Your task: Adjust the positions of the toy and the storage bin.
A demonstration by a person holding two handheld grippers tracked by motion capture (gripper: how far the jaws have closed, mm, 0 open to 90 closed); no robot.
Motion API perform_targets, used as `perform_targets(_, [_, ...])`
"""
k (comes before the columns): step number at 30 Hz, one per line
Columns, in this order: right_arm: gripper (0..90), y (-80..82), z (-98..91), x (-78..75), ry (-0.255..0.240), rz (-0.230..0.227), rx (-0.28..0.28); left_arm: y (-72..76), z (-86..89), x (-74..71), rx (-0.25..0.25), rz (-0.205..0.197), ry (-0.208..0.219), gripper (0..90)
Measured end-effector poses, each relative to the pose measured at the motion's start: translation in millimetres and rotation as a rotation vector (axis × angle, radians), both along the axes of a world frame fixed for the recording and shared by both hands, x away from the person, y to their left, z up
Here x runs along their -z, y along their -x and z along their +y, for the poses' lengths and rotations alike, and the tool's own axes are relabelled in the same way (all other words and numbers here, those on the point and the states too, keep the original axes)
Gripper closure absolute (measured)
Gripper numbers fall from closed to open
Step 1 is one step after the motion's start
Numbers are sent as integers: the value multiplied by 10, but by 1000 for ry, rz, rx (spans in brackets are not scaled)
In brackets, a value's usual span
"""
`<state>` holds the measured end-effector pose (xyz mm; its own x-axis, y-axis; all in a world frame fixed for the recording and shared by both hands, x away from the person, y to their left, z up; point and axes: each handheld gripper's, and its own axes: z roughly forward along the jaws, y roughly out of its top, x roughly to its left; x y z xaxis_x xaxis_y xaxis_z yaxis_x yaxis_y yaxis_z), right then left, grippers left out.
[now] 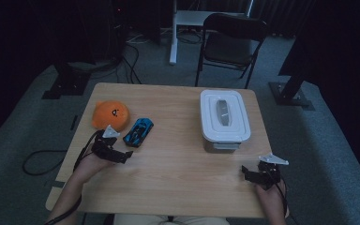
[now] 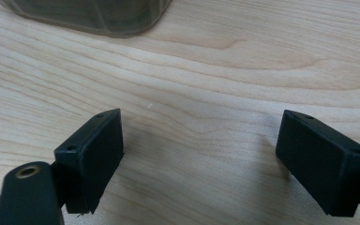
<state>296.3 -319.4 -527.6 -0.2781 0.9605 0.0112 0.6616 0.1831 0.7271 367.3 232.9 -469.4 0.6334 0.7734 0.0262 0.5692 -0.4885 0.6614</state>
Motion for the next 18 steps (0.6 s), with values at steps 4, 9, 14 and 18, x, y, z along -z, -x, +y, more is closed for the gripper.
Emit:
perform_targets(4, [149,0,0,0,0,0,0,-96,-88,-3,1,4,-6,11])
perform_targets(9, [149,-1,-1,0,0,0,3,-212,-200,-40,-5,17,-35,12])
perform_targets(14, [150,-1,-2,0,0,-1,5,-342,-300,-36,-17,35,-60,11])
perform_targets(18, [149,-1,-2,0,0,-1,5,-436,-368,-47,-22,51,-48,12])
